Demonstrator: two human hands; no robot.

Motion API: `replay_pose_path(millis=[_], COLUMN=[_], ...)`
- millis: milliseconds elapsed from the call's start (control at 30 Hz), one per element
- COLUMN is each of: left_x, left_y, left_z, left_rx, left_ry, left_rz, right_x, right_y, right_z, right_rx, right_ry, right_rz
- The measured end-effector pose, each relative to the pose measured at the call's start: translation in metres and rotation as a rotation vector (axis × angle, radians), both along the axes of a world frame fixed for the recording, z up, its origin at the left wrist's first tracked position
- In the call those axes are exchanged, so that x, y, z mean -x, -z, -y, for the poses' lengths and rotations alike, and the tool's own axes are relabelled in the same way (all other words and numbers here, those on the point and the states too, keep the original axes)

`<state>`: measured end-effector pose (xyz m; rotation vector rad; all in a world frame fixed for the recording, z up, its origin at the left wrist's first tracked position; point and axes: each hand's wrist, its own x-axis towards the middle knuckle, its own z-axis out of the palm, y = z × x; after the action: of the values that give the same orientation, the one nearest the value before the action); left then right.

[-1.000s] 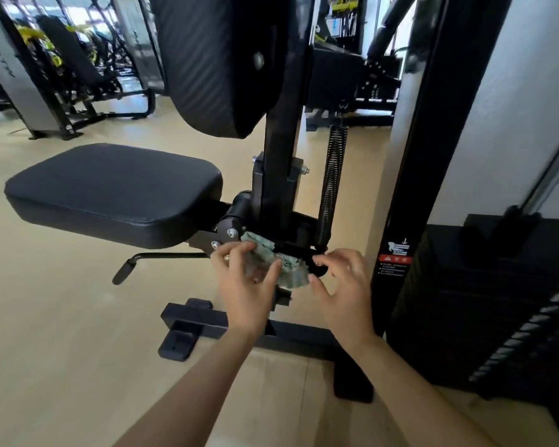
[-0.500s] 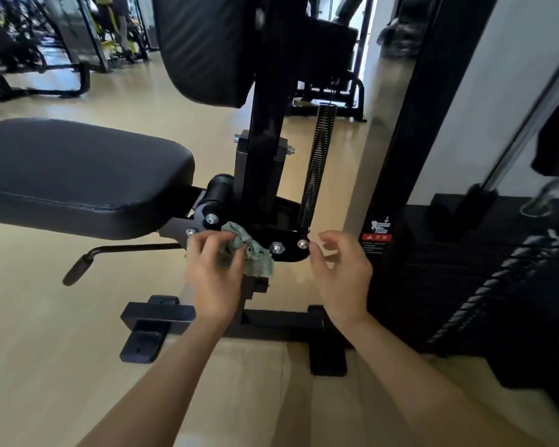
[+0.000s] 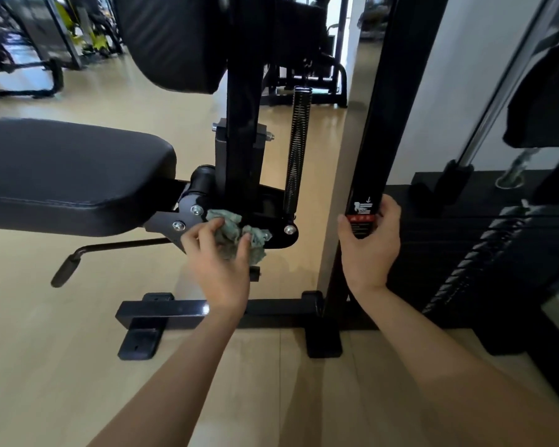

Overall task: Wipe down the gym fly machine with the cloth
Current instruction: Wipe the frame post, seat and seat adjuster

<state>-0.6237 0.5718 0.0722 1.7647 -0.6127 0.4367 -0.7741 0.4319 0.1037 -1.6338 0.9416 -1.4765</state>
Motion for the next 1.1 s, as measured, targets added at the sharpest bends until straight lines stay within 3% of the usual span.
replay_pose_path(millis=[300, 533, 733, 900, 1100], left_x=[-0.027, -0.033, 0.002, 0.006, -0.025], left_y=[-0.002, -0.009, -0.003, 0.0, -0.012], left_z=[-0.02, -0.028, 0.001, 0.004, -0.017], left_rx=[-0.169, -0.021, -0.052, -0.126, -0.027], left_ry=[0.012, -0.156, 0.029, 0.1, -0.095], left_rz=[0.219, -0.004, 0.007, 0.172, 0.104], right_x=[-0.005, -0.017, -0.024, -0.023, -0.022], right_y=[0.002, 0.012, 0.017, 0.019, 0.018], right_z=[0.001, 0.0, 0.001, 0.003, 0.003], right_rx=[-0.03, -0.031, -0.016, -0.023, -0.011], right_ry=[0.022, 0.088, 0.121, 0.105, 0.115], right_rz=[0.032, 0.049, 0.05, 0.043, 0.051])
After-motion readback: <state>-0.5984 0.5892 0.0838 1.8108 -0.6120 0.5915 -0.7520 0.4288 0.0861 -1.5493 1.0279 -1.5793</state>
